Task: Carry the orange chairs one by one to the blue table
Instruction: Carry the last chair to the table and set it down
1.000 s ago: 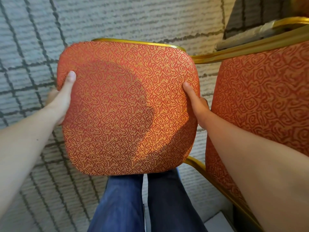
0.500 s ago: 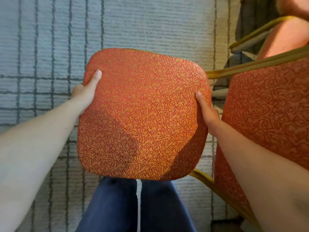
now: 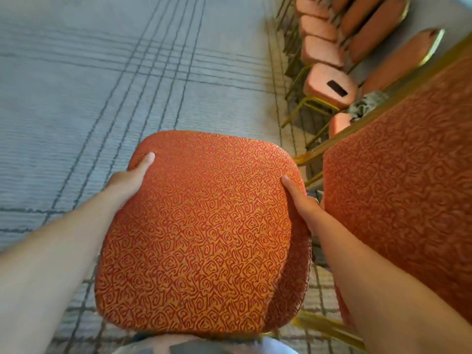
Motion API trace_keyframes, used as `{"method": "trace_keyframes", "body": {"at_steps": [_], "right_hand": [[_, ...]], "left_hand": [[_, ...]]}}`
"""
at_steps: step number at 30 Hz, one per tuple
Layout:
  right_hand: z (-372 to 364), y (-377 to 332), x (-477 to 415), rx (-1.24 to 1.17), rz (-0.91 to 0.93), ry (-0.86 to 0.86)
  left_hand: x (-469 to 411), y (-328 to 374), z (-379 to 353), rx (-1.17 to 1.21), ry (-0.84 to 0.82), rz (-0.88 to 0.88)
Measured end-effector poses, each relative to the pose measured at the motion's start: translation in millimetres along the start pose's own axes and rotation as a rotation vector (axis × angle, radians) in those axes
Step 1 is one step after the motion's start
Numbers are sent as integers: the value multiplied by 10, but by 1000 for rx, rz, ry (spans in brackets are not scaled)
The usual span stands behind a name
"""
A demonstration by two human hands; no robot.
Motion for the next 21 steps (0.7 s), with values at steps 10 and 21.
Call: {"method": "trace_keyframes", "body": {"at_steps": [10, 21], "right_hand": [[-111, -3, -65, -82, 49, -55], [-624, -495, -596, -57, -1, -85]], "left_hand": [[163, 81, 208, 33, 46, -85], [-525, 340, 379, 59, 40, -60]]}}
Point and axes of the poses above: each hand's wrist, its own x-axis away from the middle knuckle, its own z-axis out of the back of the hand, y = z × x, the point moved 2 cm from there along -x, towards the middle knuckle
